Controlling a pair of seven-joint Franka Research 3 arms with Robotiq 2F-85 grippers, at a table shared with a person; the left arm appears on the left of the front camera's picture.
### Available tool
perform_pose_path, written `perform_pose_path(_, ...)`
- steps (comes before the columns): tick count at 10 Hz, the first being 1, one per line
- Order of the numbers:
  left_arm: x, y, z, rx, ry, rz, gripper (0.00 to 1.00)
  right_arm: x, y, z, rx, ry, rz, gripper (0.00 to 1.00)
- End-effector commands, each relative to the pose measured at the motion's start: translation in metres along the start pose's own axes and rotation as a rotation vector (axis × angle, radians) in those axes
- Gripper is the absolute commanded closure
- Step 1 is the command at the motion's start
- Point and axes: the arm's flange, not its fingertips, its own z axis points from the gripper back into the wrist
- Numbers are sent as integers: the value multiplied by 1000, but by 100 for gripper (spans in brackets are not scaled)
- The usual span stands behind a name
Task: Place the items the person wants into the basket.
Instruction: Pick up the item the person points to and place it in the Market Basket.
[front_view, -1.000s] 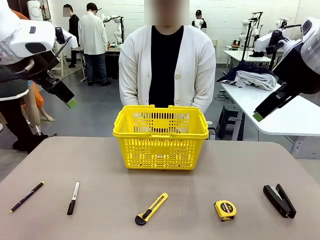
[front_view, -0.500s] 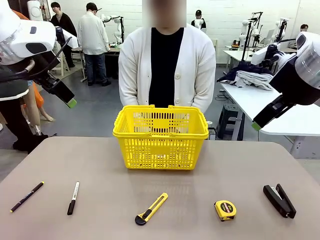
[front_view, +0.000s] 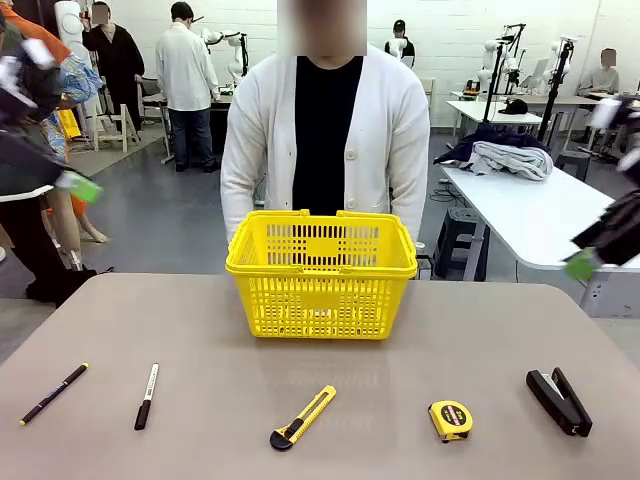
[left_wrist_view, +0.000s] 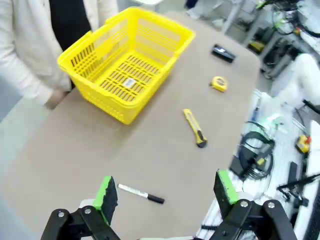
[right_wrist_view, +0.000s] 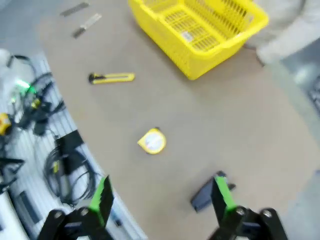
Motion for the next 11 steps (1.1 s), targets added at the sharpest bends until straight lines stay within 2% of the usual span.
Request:
perform_pose_path(1,-28,9,58,-1,-20,30,0,-40,-27,42,75,-91,-48,0)
perform_pose_path(3,-73,17,106,44,-93,87,0,-94,-52,76,80,-241,-144,0)
perform_pose_path(6,-115,9,149,123,-107,139,0,-152,-63,120,52,-384,-222,0)
perform_pose_path(8,-131,4,164,179,-100,179,0,-170,-63,132,40,-416,-248,0)
perform_pose_path(10,-134,1,163,188,-99,172,0,-166,-64,128,62,-387,-229,0)
perform_pose_path(11,-134,7,170,183,-108,198,0,-174,-62,138,26,-415,-267,0)
